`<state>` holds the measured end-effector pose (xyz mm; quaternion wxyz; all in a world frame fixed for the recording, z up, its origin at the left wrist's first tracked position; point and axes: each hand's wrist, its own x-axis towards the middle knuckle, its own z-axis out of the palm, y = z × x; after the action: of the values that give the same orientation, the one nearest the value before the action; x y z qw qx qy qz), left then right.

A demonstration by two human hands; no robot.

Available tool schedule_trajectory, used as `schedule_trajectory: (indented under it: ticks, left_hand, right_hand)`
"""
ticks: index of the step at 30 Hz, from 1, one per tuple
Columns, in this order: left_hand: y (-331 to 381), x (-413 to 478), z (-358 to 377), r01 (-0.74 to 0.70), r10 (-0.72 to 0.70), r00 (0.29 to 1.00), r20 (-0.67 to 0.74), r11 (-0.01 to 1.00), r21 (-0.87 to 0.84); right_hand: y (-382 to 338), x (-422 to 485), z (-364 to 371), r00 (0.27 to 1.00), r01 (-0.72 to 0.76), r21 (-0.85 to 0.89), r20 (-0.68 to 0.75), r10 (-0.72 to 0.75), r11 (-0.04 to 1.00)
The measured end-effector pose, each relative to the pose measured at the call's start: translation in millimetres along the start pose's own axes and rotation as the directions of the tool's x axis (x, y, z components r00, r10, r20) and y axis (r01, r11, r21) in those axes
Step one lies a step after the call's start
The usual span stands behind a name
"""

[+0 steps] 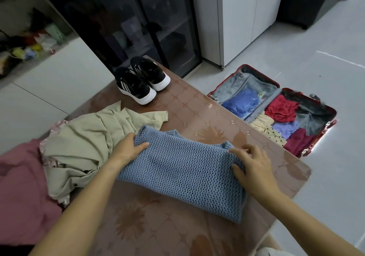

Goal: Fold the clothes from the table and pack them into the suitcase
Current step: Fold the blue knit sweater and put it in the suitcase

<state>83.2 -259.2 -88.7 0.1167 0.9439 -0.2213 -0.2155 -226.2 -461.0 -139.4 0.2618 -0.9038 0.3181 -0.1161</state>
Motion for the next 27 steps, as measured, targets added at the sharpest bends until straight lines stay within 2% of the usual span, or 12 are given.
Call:
schedule_trajectory:
  ticks: [3,5,7,10,12,14,17,19,21,22,25,27]
  left_hand:
    - [35,-22,-8,-0.073,0.075,0.997,-0.010,0.991,0.110]
    - [67,-45,-6,-0.134,0.134,0.991,0.007,0.983,0.125]
    - [99,-72,1,-0.200,0.199,0.980,0.027,0.976,0.085]
    - [138,-107,18,-0.267,0.264,0.963,0.063,0.962,0.050]
    - [151,-123,38,-0.300,0.295,0.952,0.084,0.953,0.047]
    - [157,-137,57,-0.357,0.351,0.922,0.163,0.934,0.012]
    - [157,-158,79,-0.387,0.429,0.853,0.297,0.902,-0.193]
    - [146,-164,88,-0.445,0.496,0.848,0.187,0.857,-0.258]
    - [128,-166,104,-0.561,0.563,0.826,0.022,0.826,-0.064]
    - [119,-166,114,-0.579,0.580,0.815,0.003,0.813,0.055]
    - [107,-168,135,-0.566,0.564,0.818,0.113,0.755,0.330]
    - [106,-167,143,-0.579,0.577,0.807,0.128,0.731,0.361]
  right_hand:
    - [-11,-4,-5,0.994,0.069,0.041,-0.091,-0.065,0.997]
    - [-20,-11,-8,0.994,0.086,0.105,-0.072,-0.079,0.991]
    - [-31,-17,-12,0.996,-0.076,0.291,0.072,0.057,0.954]
    - [-44,-17,-21,0.918,-0.378,0.550,0.328,0.224,0.745]
    - [-46,-14,-23,0.878,-0.472,0.646,0.402,0.259,0.600]
    - [-44,-9,-23,0.869,-0.494,0.674,0.395,0.297,0.549]
    - [-30,-5,-24,0.866,-0.495,0.646,0.309,0.394,0.581]
    - [-15,-6,-27,0.853,-0.515,0.584,0.277,0.442,0.628]
    - [-1,-8,-28,0.845,-0.533,0.507,0.286,0.451,0.677]
    - [4,-9,-29,0.843,-0.538,0.443,0.305,0.443,0.718]
    - [9,-10,-30,0.841,-0.514,0.219,0.321,0.436,0.830]
    - [9,-4,-35,0.884,-0.447,0.217,0.254,0.392,0.868]
